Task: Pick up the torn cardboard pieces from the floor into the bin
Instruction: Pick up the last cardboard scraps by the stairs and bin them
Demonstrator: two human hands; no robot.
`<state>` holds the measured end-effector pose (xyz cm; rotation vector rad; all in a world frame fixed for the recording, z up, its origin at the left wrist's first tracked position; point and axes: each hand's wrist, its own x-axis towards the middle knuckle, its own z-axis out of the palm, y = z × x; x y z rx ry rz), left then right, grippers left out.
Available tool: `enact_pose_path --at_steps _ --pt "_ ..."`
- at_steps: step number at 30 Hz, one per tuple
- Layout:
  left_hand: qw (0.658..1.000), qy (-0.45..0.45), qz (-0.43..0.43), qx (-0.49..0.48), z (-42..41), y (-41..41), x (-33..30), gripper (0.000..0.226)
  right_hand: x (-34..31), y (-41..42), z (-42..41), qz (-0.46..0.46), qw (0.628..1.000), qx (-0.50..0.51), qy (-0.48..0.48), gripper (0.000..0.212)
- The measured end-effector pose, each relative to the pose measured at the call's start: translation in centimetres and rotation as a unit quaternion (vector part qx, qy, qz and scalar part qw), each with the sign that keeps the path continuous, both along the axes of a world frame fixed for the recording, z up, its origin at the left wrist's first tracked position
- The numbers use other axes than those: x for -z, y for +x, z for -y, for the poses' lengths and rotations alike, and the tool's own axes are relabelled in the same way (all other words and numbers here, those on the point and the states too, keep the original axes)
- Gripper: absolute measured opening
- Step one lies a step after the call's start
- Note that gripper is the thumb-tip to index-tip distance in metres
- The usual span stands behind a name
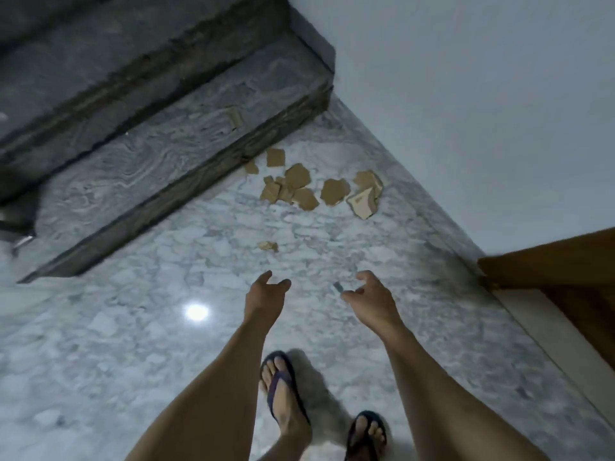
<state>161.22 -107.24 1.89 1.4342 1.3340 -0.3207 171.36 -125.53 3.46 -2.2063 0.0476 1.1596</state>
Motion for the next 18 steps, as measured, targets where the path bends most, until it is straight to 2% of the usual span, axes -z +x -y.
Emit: enact_pose_path --at_steps 4,7,13,16,18 --pt "0.998 0.035 -0.013 0.044 -4.5 3.7 3.6 0.064 3.0 4.8 -6.4 -0.021 1.0 -0.017 0.008 0.058" --pt "0.994 0.059 -0.028 0.084 -7.2 7.2 8.9 0.066 8.2 8.9 -10.7 -0.011 1.0 -0.008 -0.006 0.056" --pt "0.972 0.158 -0.086 0.15 -10.1 10.7 26.7 0.07 25.8 14.9 -17.2 0.027 0.999 -0.009 -0.025 0.054" --pt "0.947 0.255 -0.105 0.162 -10.8 10.1 35.0 0.055 32.9 17.6 -18.9 0.075 0.997 -0.024 -0.011 0.053" --pt "0.941 0.312 -0.067 0.109 -10.6 9.6 38.0 0.048 35.9 19.3 -20.2 0.152 0.988 -0.039 -0.001 0.049"
